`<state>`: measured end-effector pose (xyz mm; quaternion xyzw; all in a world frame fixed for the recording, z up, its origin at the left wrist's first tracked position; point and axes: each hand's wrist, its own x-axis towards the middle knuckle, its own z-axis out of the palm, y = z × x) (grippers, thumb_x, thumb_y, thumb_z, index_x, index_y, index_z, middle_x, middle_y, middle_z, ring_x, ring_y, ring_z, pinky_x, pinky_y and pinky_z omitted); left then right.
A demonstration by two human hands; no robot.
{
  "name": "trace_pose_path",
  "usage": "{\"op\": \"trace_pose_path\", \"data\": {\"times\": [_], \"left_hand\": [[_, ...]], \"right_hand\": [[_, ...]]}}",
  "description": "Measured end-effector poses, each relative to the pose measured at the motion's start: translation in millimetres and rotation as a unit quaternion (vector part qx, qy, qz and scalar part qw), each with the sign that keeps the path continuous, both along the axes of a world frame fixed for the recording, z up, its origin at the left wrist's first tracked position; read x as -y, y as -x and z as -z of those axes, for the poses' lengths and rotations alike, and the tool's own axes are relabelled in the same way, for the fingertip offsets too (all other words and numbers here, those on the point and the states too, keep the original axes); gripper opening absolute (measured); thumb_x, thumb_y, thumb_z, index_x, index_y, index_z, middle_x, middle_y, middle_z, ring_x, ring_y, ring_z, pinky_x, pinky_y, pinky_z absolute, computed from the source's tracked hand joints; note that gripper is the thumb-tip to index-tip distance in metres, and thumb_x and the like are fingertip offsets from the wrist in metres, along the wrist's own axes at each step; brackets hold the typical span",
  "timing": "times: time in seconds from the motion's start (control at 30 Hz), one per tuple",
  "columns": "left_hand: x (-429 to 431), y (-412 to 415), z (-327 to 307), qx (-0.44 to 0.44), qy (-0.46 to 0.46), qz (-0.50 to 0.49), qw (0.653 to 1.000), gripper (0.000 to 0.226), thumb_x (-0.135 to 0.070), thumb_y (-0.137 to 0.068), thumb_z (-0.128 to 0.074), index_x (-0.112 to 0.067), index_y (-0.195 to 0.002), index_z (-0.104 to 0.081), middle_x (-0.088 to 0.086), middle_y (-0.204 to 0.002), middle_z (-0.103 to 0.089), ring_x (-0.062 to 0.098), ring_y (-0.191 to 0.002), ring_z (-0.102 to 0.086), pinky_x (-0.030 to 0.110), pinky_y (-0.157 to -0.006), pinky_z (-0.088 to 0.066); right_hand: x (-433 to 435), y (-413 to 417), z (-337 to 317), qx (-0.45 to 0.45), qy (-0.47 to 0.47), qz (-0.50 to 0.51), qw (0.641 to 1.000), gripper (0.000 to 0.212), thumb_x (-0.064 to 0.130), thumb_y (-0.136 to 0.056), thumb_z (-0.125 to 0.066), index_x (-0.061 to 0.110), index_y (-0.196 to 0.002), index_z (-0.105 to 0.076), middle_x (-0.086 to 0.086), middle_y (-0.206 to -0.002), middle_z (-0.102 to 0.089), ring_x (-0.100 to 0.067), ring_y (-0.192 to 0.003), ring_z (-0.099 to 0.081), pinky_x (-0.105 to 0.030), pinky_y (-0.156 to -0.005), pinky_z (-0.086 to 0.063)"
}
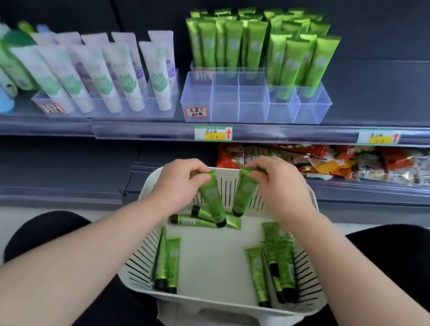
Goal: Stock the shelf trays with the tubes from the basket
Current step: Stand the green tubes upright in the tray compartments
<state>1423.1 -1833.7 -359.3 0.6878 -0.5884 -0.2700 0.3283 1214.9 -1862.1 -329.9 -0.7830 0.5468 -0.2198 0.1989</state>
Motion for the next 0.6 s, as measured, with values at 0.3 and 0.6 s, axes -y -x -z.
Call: {"op": "trace_pose_path", "data": {"times": [0.3,0.6], "left_hand": [[51,6,-125,-0.006,0.191,-0.052,0.980,0.017,-0.011,-0.089,-0.058,-0.021,-0.095,-0.071,-0.006,-0.088,-0.068,0.021,-0.088,-0.067,0.040,-0.084,-0.055],[143,20,-175,0.016,0.222,-0.113,0.968,0.017,-0.013,-0.092,-0.057,-0.017,-0.101,-0.071,0.004,-0.101,-0.070,0.026,-0.092,-0.066,0.039,-0.085,-0.053]], "right_hand": [[36,-4,-103,0.071,0.167,0.044,0.982,0.025,0.016,-0.095,-0.050,0.025,-0.110,-0.067,0.000,-0.108,-0.064,-0.024,-0.097,-0.058,-0.034,-0.072,-0.047],[99,4,-136,0.108,0.196,0.095,0.970,0.026,0.017,-0.096,-0.048,0.030,-0.107,-0.067,0.004,-0.105,-0.064,-0.018,-0.095,-0.056,-0.031,-0.071,-0.042]]}}
